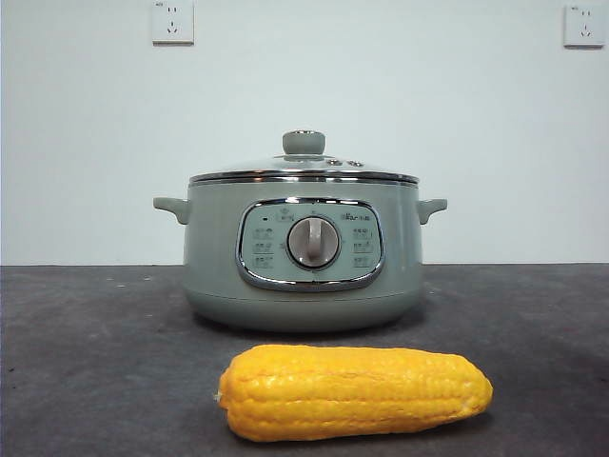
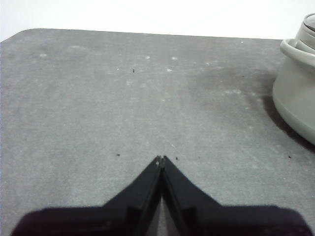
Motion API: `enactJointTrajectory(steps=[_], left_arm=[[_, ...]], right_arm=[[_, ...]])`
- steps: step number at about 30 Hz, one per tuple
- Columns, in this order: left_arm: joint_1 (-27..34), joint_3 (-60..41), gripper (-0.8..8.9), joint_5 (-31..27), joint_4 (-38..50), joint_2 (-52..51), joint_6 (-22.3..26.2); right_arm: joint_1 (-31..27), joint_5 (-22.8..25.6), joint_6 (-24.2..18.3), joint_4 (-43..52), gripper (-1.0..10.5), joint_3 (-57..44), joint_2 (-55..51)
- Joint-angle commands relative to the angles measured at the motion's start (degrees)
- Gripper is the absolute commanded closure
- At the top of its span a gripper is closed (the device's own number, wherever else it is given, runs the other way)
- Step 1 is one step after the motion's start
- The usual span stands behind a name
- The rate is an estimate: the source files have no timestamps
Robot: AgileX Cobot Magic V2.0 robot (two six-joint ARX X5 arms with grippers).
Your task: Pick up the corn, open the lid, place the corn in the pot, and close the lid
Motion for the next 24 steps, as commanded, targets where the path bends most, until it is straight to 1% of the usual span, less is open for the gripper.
enactJointTrajectory(steps=[1, 4, 5, 7, 13, 16, 19, 21, 24], left_arm=[[0.04, -0.57, 8.16, 0.04, 0.15, -0.02, -0.72], [0.04, -0.57, 8.16, 0.11, 0.17, 0.0, -1.75], [0.04, -0.55, 8.16, 0.33, 0.2, 0.0, -2.36], [0.04, -0.22, 8.16, 2.08, 0.11, 0.0, -2.27], [0.04, 3.32, 8.17, 11.3, 0.13, 0.07, -2.29], [0.04, 6.34, 8.17, 15.3, -0.02, 0.15, -2.27], [0.02, 9.9, 8.17, 19.28, -0.26, 0.57, -2.29], [0.02, 12.24, 8.17, 21.44, -0.26, 0.76, -2.29], [0.02, 15.72, 8.17, 23.56, -0.72, 1.18, -2.27]], right_arm=[[0.02, -0.15, 3.13, 0.37, 9.5, -0.63, -0.02], [0.0, -0.22, 7.96, 1.27, 9.5, -0.37, -0.04], [0.02, -0.26, 10.27, 1.27, 9.5, 0.17, -0.02], [0.02, -0.79, 13.0, 1.16, 9.5, 1.27, -0.02], [0.02, -5.14, 17.38, 1.05, 9.5, 7.58, 0.26], [0.02, -5.31, 17.64, -0.28, 9.6, 12.13, 1.66], [0.02, -5.38, 17.05, -3.5, 9.5, 17.55, 4.42], [0.02, -6.05, 15.21, -6.14, 9.5, 21.35, 6.91], [0.02, -9.18, 12.5, -10.14, 9.5, 27.19, 11.69]])
